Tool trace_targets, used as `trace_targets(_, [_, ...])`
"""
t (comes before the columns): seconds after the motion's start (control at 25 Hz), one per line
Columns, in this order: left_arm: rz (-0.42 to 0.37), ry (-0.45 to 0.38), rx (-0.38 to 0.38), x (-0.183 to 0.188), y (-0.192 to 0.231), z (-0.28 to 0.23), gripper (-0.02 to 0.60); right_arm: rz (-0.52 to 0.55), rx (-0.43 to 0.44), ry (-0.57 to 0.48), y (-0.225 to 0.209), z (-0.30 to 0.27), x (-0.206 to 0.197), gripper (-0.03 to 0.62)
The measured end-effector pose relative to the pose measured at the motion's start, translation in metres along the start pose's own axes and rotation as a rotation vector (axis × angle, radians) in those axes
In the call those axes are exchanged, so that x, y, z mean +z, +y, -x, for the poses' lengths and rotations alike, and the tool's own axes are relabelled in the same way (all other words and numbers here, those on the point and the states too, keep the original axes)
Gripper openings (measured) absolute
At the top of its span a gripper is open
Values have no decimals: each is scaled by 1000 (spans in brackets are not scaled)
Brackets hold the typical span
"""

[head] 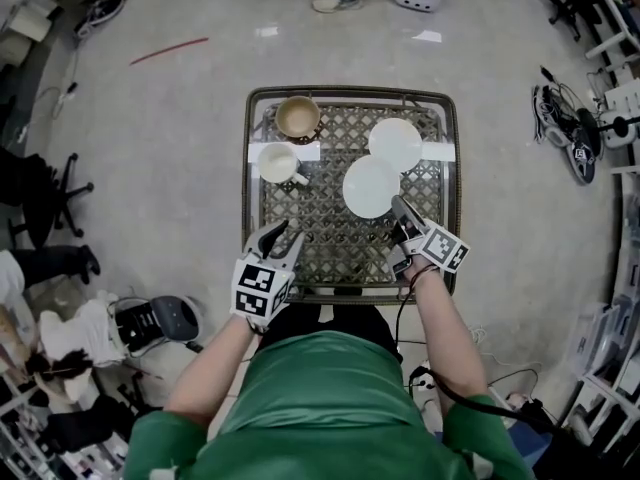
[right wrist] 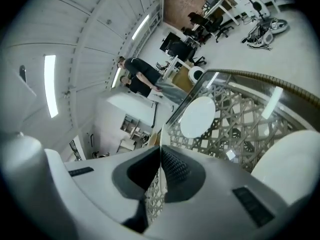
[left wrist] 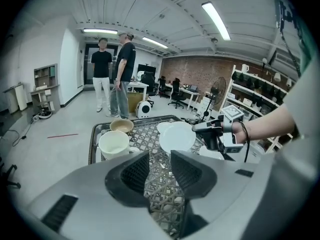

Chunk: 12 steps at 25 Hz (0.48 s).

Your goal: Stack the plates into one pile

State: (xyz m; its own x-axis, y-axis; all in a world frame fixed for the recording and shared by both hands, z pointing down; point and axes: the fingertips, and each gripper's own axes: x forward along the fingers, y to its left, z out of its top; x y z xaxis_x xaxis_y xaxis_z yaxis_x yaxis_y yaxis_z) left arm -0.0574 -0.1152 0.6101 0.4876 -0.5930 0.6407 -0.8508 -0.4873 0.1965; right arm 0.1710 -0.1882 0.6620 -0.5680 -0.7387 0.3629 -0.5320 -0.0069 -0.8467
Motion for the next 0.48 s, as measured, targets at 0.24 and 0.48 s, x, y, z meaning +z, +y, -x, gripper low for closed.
trace_targets(0.24, [9, 5, 22, 9, 1, -8, 144, -15, 1, -70, -13, -13, 55, 31])
trace_targets(0.48, [21, 17, 40, 17, 1, -17, 144, -67, 7, -124, -31, -35, 98, 31])
